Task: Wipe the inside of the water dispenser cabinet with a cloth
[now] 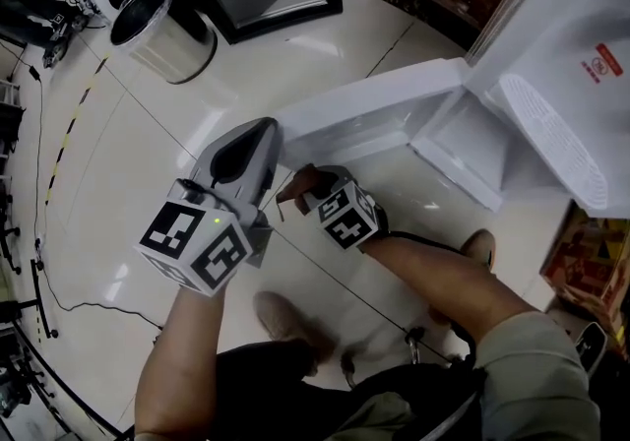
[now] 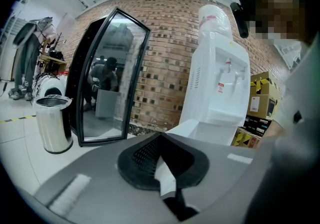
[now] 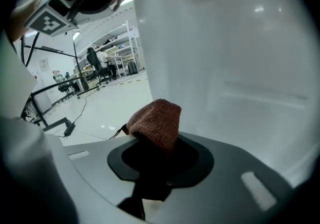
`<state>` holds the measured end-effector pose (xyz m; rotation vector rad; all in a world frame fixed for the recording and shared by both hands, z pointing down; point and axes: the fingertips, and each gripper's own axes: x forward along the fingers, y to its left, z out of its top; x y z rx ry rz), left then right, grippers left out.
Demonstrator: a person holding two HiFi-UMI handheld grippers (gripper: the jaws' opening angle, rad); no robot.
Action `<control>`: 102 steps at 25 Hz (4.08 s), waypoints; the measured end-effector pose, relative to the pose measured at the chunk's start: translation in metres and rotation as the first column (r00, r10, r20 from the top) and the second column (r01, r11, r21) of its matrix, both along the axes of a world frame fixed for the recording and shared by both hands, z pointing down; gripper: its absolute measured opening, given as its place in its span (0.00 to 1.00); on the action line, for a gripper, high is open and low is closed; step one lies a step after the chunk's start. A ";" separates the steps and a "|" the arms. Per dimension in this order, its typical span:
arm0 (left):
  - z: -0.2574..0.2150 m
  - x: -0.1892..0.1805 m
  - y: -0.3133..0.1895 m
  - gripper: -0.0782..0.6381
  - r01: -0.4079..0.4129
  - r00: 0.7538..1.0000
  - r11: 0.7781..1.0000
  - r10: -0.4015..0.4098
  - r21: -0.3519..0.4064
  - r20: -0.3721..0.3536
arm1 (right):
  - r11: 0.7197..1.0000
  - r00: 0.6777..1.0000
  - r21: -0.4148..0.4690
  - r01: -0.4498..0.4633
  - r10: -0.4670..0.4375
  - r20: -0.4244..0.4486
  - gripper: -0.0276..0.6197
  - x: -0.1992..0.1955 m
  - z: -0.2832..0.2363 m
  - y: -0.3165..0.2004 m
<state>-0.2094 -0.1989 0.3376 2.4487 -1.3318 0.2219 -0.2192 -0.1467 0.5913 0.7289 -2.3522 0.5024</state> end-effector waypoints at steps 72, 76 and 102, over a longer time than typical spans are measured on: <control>0.000 -0.004 -0.011 0.13 0.045 0.999 0.999 -0.045 0.006 -0.008 | 0.997 0.998 -0.052 0.058 -0.059 -0.025 0.21 0.010 0.030 0.015; -0.001 -0.005 -0.007 0.13 0.036 0.999 0.999 -0.036 0.001 -0.019 | 0.994 0.996 -0.086 0.073 -0.078 -0.051 0.21 -0.009 0.050 0.008; 0.000 -0.006 -0.009 0.13 0.028 1.000 1.000 -0.028 -0.005 -0.007 | 0.944 0.921 -0.023 -0.328 0.314 -0.232 0.21 0.113 0.075 -0.078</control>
